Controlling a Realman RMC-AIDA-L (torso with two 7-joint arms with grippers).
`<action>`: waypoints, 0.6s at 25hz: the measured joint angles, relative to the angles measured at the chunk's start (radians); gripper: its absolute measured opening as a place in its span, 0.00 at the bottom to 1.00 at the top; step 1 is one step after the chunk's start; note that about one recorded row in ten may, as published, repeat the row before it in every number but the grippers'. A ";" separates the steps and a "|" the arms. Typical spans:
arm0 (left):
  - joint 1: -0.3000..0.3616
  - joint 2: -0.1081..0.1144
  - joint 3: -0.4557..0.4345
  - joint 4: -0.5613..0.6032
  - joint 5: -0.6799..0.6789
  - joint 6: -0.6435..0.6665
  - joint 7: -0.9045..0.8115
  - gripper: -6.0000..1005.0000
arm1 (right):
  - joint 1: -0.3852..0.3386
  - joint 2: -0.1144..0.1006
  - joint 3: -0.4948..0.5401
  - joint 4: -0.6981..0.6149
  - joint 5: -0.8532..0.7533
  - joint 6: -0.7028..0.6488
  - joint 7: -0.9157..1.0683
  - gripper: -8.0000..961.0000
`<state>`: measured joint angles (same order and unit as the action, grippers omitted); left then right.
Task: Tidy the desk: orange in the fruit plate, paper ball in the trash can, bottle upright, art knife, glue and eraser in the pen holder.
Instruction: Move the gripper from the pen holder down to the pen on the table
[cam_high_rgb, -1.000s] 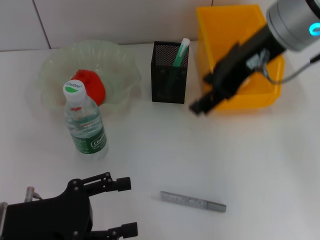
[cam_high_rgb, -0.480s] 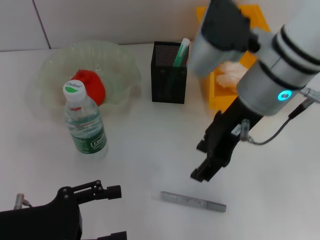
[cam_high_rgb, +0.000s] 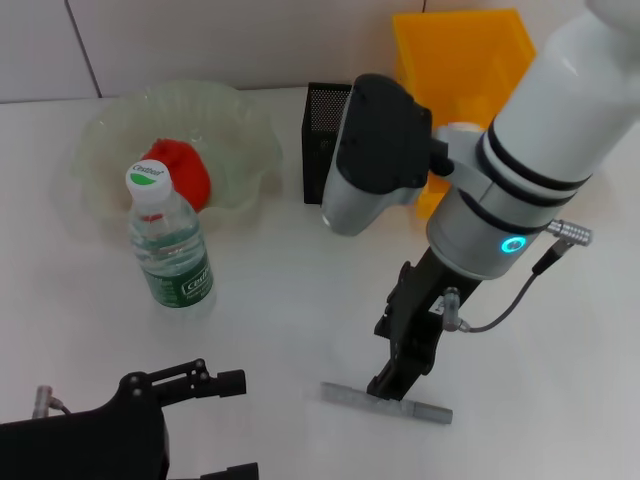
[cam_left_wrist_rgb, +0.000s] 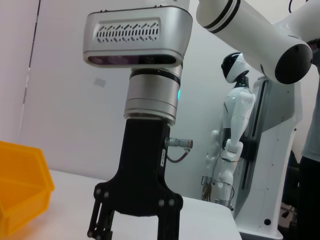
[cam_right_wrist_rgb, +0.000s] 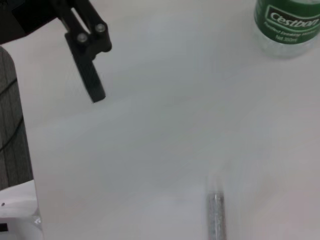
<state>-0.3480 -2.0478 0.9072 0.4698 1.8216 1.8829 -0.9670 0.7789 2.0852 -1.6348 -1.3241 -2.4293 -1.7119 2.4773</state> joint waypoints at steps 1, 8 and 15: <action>0.000 0.000 0.000 0.000 0.001 -0.004 0.002 0.81 | 0.000 0.000 -0.014 0.001 0.000 0.009 0.001 0.72; 0.000 0.000 -0.005 0.000 0.011 -0.040 0.039 0.81 | 0.009 0.002 -0.069 0.044 0.002 0.064 0.018 0.72; 0.007 0.000 -0.007 -0.001 0.012 -0.094 0.068 0.81 | 0.012 0.003 -0.126 0.063 0.010 0.096 0.028 0.72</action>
<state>-0.3406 -2.0479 0.9004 0.4687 1.8332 1.7886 -0.8989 0.7913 2.0884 -1.7609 -1.2614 -2.4190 -1.6162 2.5056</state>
